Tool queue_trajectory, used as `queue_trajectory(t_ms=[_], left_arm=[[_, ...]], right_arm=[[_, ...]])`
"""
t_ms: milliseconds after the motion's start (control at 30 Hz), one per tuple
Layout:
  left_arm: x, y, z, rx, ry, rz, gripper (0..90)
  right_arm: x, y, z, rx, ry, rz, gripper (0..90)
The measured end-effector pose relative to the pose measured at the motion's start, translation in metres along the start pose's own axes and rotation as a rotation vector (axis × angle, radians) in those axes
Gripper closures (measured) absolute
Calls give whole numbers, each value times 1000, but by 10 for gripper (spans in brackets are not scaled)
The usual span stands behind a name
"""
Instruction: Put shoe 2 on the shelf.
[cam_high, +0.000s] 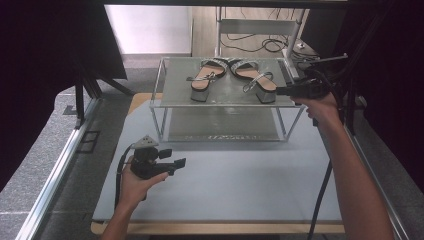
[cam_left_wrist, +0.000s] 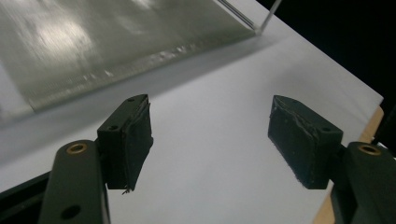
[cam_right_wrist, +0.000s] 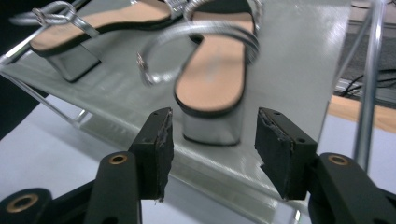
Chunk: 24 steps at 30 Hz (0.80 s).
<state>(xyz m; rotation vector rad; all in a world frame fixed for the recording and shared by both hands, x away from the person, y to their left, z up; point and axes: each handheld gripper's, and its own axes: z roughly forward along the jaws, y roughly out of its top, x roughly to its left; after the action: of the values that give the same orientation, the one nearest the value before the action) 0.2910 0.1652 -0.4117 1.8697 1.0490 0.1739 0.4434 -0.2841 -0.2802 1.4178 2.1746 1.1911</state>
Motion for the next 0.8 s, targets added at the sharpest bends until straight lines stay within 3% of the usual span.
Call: queue_trajectory(t_ms=[100, 267, 300, 333, 367, 400, 433, 533, 600, 700, 800], left_arm=[[4, 14, 2, -20, 4, -9, 316], [18, 47, 4, -43, 65, -11, 385], [22, 54, 3, -53, 81, -7, 424], [26, 62, 2, -63, 90, -13, 525], [30, 69, 2, -74, 90, -20, 525], [36, 79, 2, -83, 90, -32, 623], [40, 84, 3, -88, 94, -41, 623], [53, 106, 11, -89, 169, -60, 734], [67, 123, 21, -101, 203, -113, 763], [72, 133, 29, -92, 216, -116, 777], [71, 146, 46, -61, 232, -94, 778]], right_arm=[[-7, -9, -1, 8, -5, 11, 480], [-18, -19, 6, 13, -32, 20, 487], [-20, -20, 7, 27, -36, 23, 487], [-22, -22, 11, 27, -53, 19, 492], [-22, -22, 11, 27, -53, 19, 492], [-24, -23, 16, 29, -61, 19, 498], [-24, -23, 16, 29, -61, 19, 498], [-26, -23, 27, 25, -88, 8, 570], [-25, -23, 32, 27, -102, -6, 619], [-24, -23, 38, 25, -118, -20, 660], [-21, -21, 45, 29, -128, -30, 685]])
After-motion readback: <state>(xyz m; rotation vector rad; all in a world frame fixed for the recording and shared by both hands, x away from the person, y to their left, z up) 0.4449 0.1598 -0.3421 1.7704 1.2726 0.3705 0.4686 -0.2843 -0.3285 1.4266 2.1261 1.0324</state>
